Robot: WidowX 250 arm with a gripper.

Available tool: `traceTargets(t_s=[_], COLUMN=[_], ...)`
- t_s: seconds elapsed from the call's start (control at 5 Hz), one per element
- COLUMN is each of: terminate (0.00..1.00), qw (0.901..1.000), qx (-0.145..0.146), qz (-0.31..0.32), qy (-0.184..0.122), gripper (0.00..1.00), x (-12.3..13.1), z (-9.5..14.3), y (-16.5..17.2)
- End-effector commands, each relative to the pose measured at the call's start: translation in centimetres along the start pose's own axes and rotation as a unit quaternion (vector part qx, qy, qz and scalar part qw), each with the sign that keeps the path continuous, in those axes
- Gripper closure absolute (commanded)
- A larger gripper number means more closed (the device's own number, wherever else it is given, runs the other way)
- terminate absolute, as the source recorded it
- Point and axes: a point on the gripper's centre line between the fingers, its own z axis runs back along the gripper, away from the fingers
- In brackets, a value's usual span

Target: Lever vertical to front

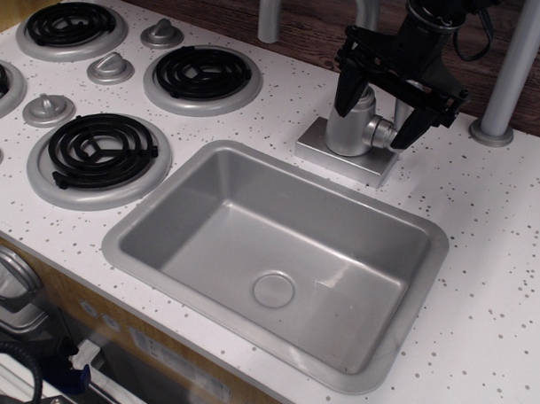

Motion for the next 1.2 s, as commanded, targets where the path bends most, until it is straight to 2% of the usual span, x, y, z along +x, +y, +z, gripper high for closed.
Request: traceTargets(t_s=[0.0, 0.2, 0.6, 1.0], terminate=[0.0, 0.0, 0.0, 0.0], qw=[1.0, 0.9983, 0.9934, 0.9915], qx=[0.0, 0.001, 0.001, 0.0], qz=[0.0, -0.007, -0.033, -0.059], qy=[0.0, -0.058, -0.11, -0.116], gripper=[0.0, 0.0, 0.0, 0.0], x=[0.0, 0.9, 3.1, 5.0], z=[0.0, 1.3, 3.3, 3.9], y=[0.0, -0.2, -0.4, -0.5])
